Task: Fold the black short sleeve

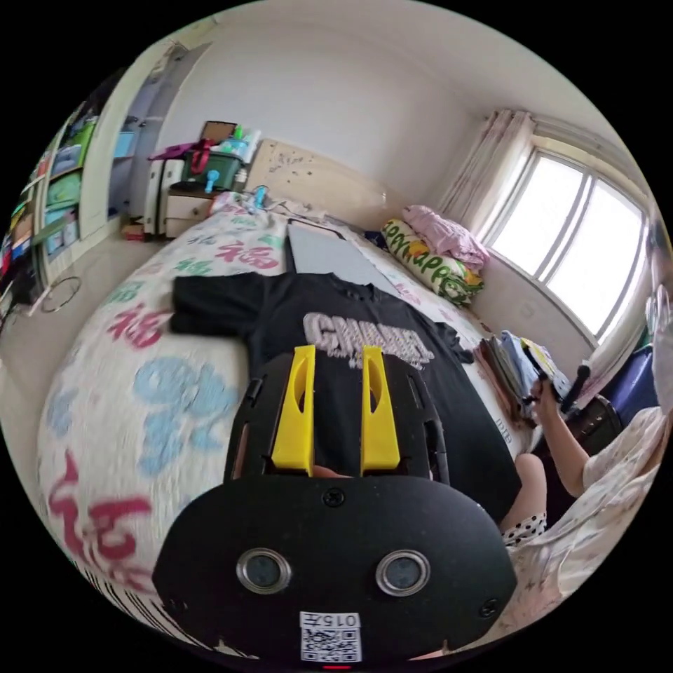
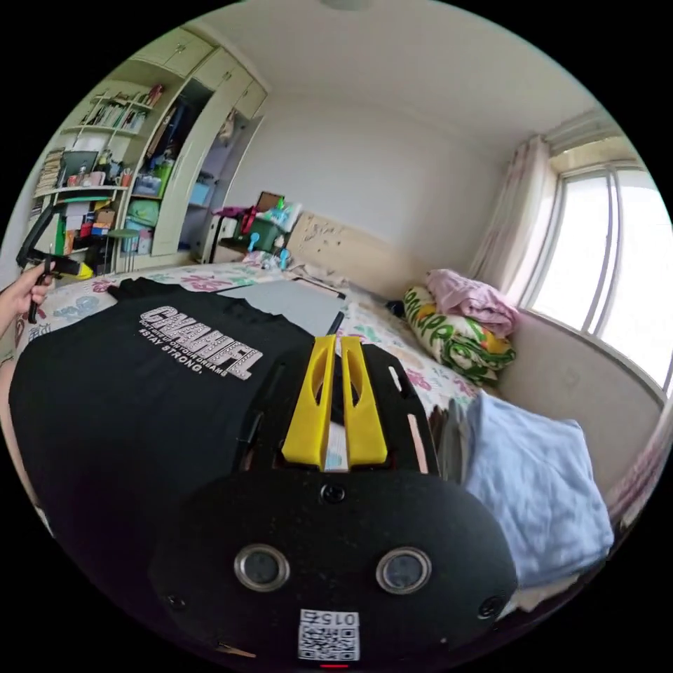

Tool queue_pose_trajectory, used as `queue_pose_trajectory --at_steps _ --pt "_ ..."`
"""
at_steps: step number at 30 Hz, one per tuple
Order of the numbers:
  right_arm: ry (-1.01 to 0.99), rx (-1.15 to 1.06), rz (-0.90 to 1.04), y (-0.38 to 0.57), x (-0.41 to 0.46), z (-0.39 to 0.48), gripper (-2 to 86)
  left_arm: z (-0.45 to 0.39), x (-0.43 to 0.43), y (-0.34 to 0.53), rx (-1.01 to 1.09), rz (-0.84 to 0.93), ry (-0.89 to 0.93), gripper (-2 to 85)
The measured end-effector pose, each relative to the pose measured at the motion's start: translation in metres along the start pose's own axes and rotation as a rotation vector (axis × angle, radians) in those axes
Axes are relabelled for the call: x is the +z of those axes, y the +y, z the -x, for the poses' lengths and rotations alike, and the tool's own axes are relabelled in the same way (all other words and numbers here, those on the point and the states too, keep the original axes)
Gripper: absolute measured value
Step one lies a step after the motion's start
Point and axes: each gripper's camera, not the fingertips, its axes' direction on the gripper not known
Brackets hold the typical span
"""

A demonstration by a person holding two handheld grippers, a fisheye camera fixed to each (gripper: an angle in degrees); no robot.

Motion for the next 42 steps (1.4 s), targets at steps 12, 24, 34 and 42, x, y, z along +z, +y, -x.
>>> queue_pose_trajectory --at_steps 12,24,34,42 --pt "-0.422 0.693 0.549 0.160 -0.079 -0.105 9.5 0.027 -0.101 0.156 -0.366 0.166 -0.108 12.8" --pt "-0.508 0.788 0.688 0.214 -0.087 -0.143 10.9 0.024 -0.098 0.133 -0.407 0.260 -0.119 13.5" --pt "-0.625 0.787 0.746 0.241 -0.085 -0.158 2.5 0.026 -0.112 0.116 -0.466 0.265 -0.055 7.7" --pt "-0.565 0.806 0.679 0.252 -0.108 -0.166 0.3 0.023 -0.144 0.103 -0.452 0.176 0.018 0.5"
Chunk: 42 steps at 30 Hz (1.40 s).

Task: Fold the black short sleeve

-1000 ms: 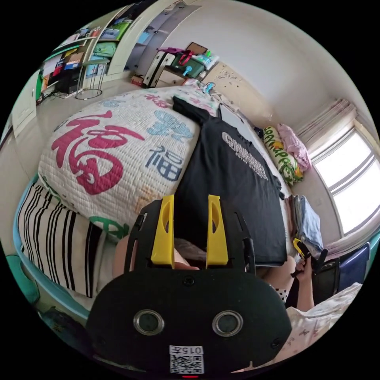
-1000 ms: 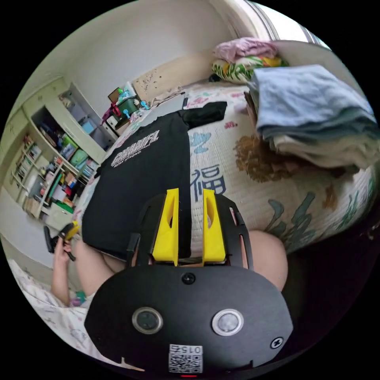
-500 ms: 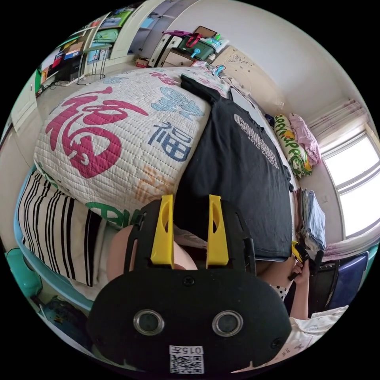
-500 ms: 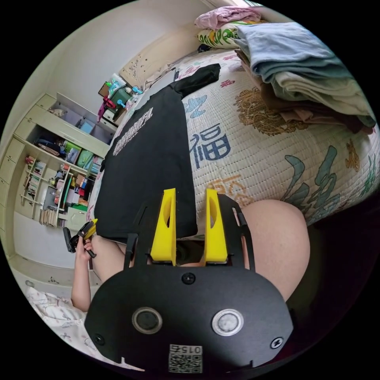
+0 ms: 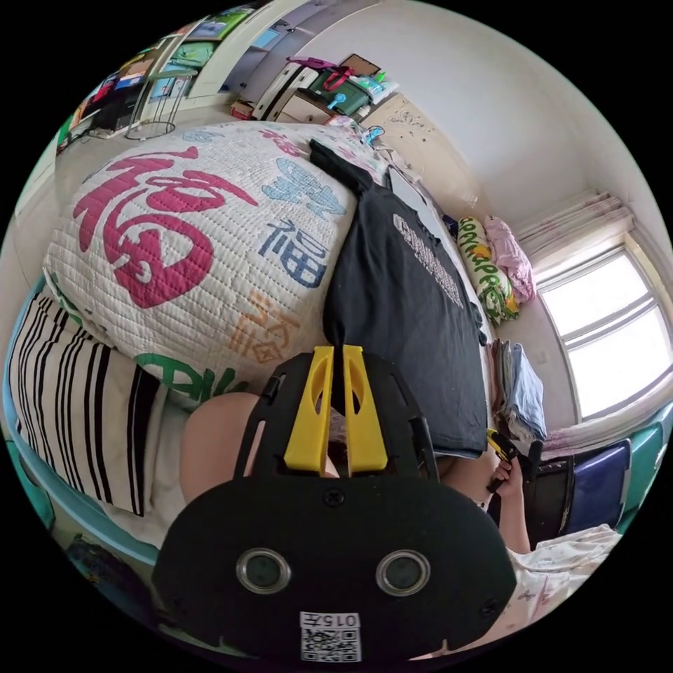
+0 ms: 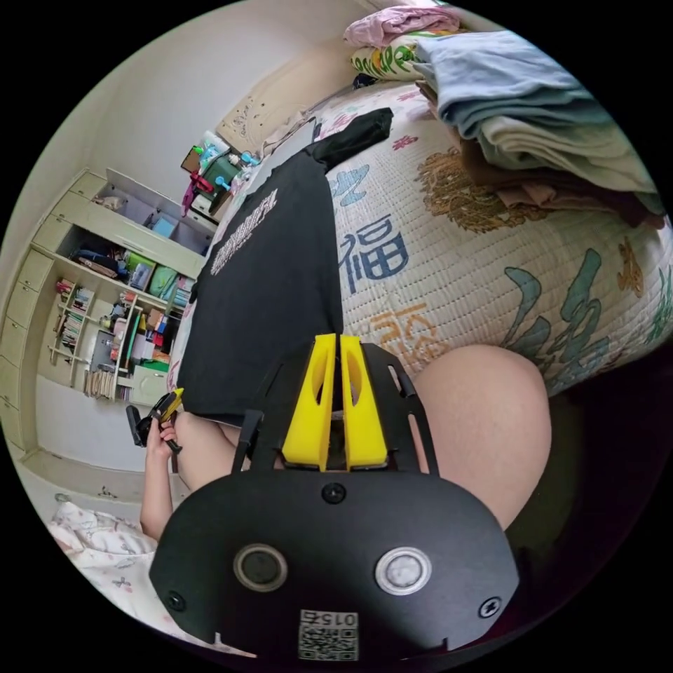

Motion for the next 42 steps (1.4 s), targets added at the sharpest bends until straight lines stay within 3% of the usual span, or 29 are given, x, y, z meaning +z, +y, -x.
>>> queue_pose_trajectory --at_steps 4,14,30,42 --pt "0.095 -0.057 0.026 0.008 0.003 0.007 -0.1 -0.005 -0.018 0.001 -0.016 -0.048 -0.028 -0.2" --pt "0.225 -0.111 0.117 0.019 0.057 0.023 -0.1 -0.028 -0.008 -0.025 -0.035 0.030 -0.090 -0.4" --pt "0.381 -0.197 0.130 0.049 0.111 0.058 -0.1 -0.077 -0.020 -0.051 0.054 0.053 -0.223 -0.4" --pt "0.615 -0.307 0.135 0.073 0.173 0.100 0.2 -0.093 -0.008 -0.073 0.080 0.100 -0.278 -0.2"
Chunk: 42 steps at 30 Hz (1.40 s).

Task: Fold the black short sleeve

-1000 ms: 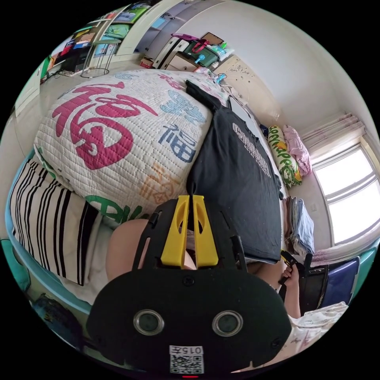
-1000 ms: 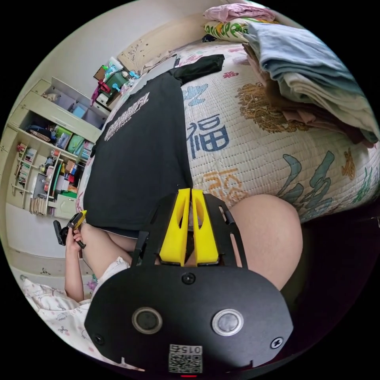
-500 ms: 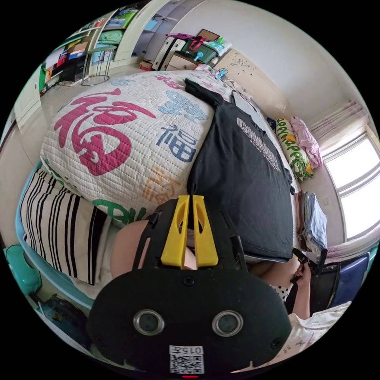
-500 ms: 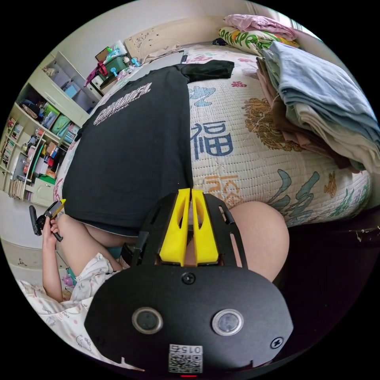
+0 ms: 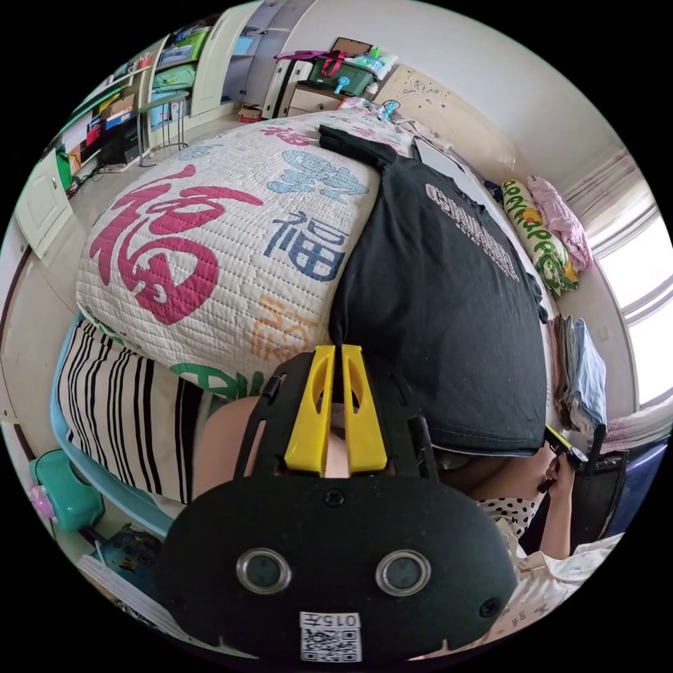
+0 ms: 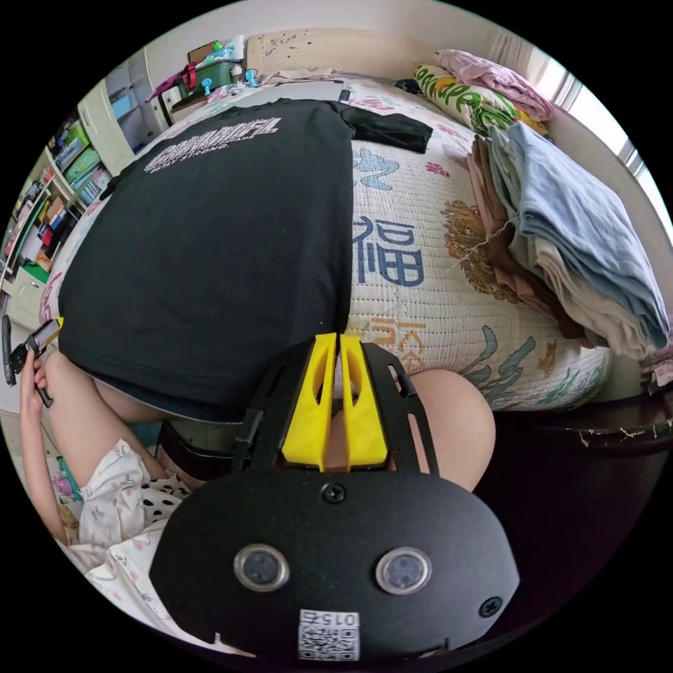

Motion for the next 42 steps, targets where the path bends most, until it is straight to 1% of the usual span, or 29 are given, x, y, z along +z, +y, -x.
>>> queue_pose_trajectory --at_steps 7,13,16,17,19,22,24,27,28,29,30,31,32,34,35,38,42 --pt "-0.015 -0.004 0.005 0.000 0.007 0.009 0.2 0.020 0.002 -0.008 -0.037 0.015 0.089 -0.1" --pt "-0.113 0.024 -0.003 0.004 -0.004 -0.009 0.0 0.029 -0.022 0.001 -0.028 -0.065 0.101 -0.3" --pt "-0.058 -0.053 0.015 0.003 -0.007 -0.007 -0.1 0.030 -0.032 -0.004 0.010 -0.055 0.070 -0.1" --pt "0.079 -0.049 0.079 0.001 0.003 -0.005 -0.2 0.032 -0.032 -0.007 0.014 -0.042 0.064 0.0" --pt "0.212 -0.108 0.121 0.003 0.021 0.001 -0.3 0.037 -0.029 -0.012 0.009 -0.016 0.048 0.0" --pt "0.260 -0.116 0.111 0.004 0.020 0.006 -0.2 0.049 -0.020 -0.013 -0.012 -0.001 0.093 0.1" --pt "0.256 -0.106 0.120 0.002 0.018 0.003 0.0 0.054 -0.017 -0.013 -0.022 0.006 0.102 0.5" --pt "0.185 -0.073 0.087 0.001 0.005 -0.011 1.1 0.065 -0.017 -0.013 -0.038 -0.007 0.152 3.2" --pt "0.117 -0.059 0.061 0.001 -0.004 -0.020 2.4 0.068 -0.016 -0.014 -0.036 -0.006 0.178 5.4" --pt "0.021 -0.014 0.030 0.002 -0.013 -0.033 3.4 0.070 -0.014 -0.015 -0.025 -0.008 0.206 8.3" --pt "-0.039 0.010 0.011 0.003 -0.018 -0.041 3.7 0.071 -0.013 -0.015 -0.020 -0.008 0.216 8.7" --pt "-0.182 0.050 -0.035 0.005 -0.026 -0.056 4.6 0.072 -0.009 -0.017 -0.018 -0.003 0.223 9.5" --pt "-0.322 0.076 -0.070 0.006 -0.029 -0.070 5.7 0.073 -0.004 -0.019 -0.023 0.007 0.223 9.5" --pt "-0.473 0.118 -0.067 0.006 -0.024 -0.086 8.2 0.075 0.004 -0.023 -0.030 0.031 0.235 8.7" --pt "-0.500 0.120 -0.049 0.006 -0.019 -0.090 9.6 0.074 0.010 -0.027 -0.028 0.052 0.253 7.7" --pt "-0.454 0.106 0.005 0.003 -0.011 -0.088 11.7 0.069 0.020 -0.036 0.004 0.093 0.288 4.6" --pt "-0.428 0.121 0.018 0.000 -0.013 -0.092 10.9 0.067 0.018 -0.038 0.022 0.087 0.286 1.2"
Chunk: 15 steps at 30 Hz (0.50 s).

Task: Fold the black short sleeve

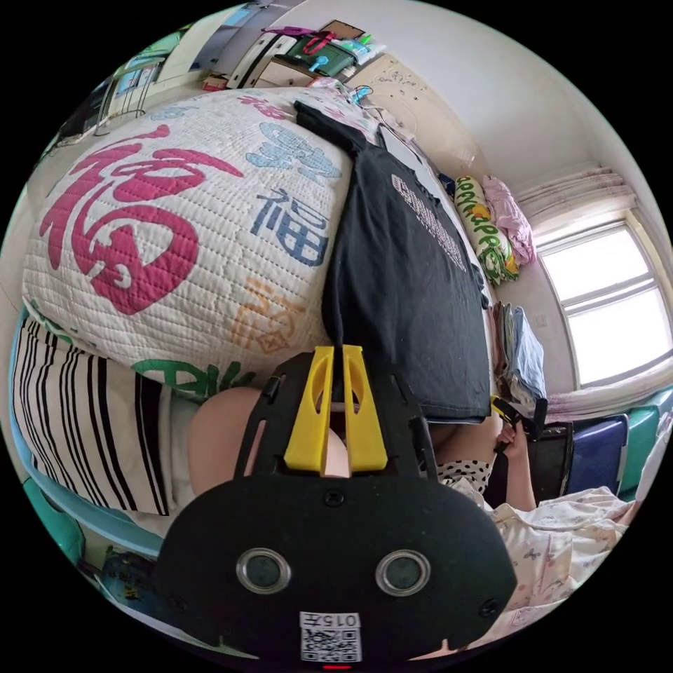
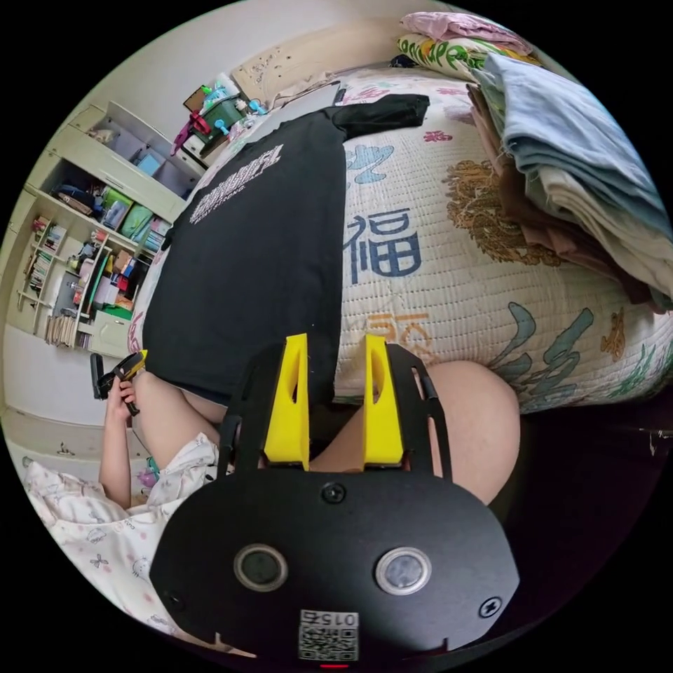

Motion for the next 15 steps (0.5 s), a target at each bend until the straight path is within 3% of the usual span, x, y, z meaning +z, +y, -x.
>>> queue_pose_trajectory --at_steps 5,15 --pt "-0.080 -0.013 0.049 -0.003 0.001 -0.001 4.2 -0.005 -0.009 0.006 -0.007 -0.046 -0.033 0.0" --pt "0.017 0.003 -0.004 0.001 -0.016 0.004 0.2 -0.036 -0.022 0.007 0.033 -0.085 -0.134 0.0"
